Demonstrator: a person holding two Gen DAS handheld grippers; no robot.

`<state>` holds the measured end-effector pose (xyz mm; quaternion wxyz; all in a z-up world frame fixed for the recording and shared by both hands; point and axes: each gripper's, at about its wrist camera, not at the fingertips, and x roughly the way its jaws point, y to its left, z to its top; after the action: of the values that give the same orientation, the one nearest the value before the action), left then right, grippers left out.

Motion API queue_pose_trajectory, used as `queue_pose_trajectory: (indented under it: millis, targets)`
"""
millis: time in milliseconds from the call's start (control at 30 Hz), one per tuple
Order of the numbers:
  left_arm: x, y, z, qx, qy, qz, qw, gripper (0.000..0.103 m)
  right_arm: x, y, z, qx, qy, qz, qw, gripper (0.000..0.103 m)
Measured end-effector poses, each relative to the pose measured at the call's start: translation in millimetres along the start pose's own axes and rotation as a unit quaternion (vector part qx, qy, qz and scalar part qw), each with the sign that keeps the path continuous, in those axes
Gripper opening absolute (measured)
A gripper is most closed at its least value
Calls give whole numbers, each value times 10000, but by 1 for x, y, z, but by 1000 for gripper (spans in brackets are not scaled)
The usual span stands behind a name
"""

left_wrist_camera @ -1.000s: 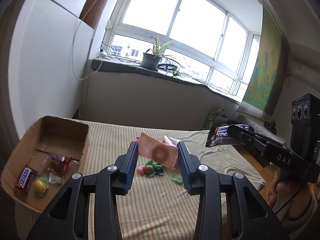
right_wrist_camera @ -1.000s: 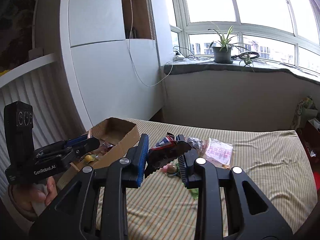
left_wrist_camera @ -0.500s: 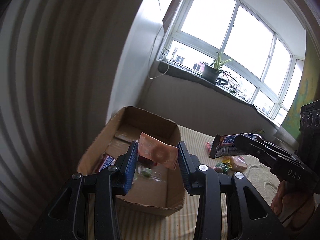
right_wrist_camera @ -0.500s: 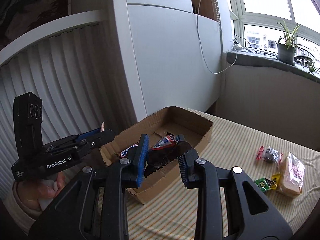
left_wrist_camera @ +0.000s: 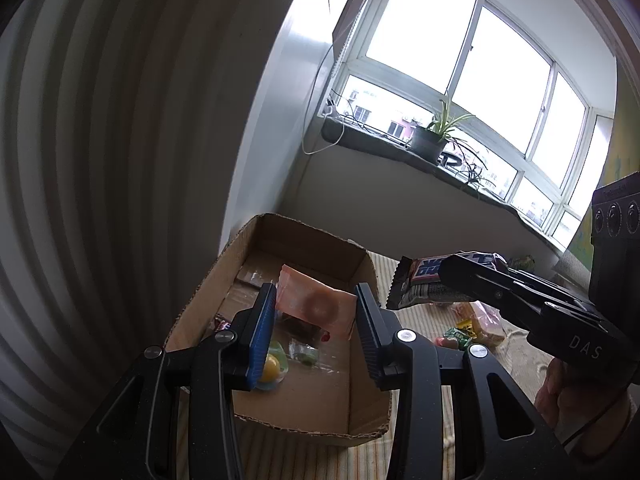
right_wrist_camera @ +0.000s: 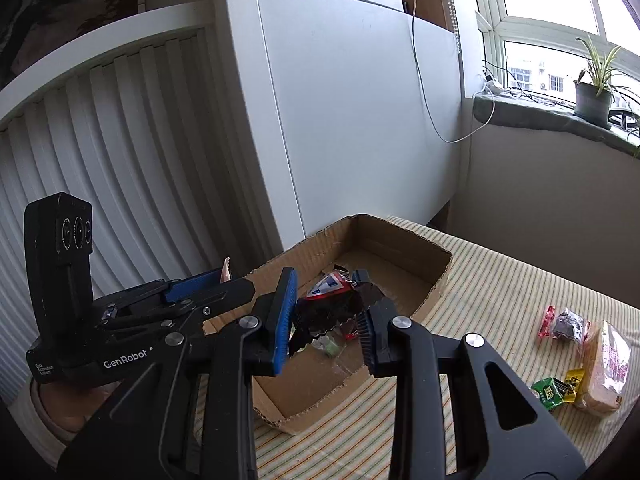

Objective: Organize snacks
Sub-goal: 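Open the left tool over the box while the right tool releases the dark candy inside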

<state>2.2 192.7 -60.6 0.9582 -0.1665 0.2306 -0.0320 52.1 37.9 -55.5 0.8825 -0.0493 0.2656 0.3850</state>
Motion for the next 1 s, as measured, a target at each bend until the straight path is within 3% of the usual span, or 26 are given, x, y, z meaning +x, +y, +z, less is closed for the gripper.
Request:
queue_pose_trajectory:
  millis: [200, 233, 267, 333, 367, 400, 1000]
  targets:
    - [19, 11, -8, -78, 256, 32, 9996, 38, 32, -7, 0, 57, 200, 116, 9997, 30]
    - [22, 13, -10, -60, 336, 62, 9994, 38, 39, -8, -1, 72, 283, 166, 9994, 31]
    - [25, 14, -12, -34, 389, 121, 9992, 40, 46, -8, -2, 83, 392, 215, 9990, 40]
    - [28, 17, -15, -5, 439, 309, 9986, 62, 49, -8, -5, 93, 367, 127, 9992, 53]
    - [27, 18, -17, 2, 405, 390, 9984, 74, 47, -8, -5, 98, 312, 139, 9994, 53]
    - [25, 19, -19, 15, 355, 457, 9983, 75, 46, -8, -5, 104, 286, 137, 9994, 53]
    - [-19, 34, -15, -216, 30, 854, 9961, 76, 13, 16, -11, -158, 108, -26, 9998, 54]
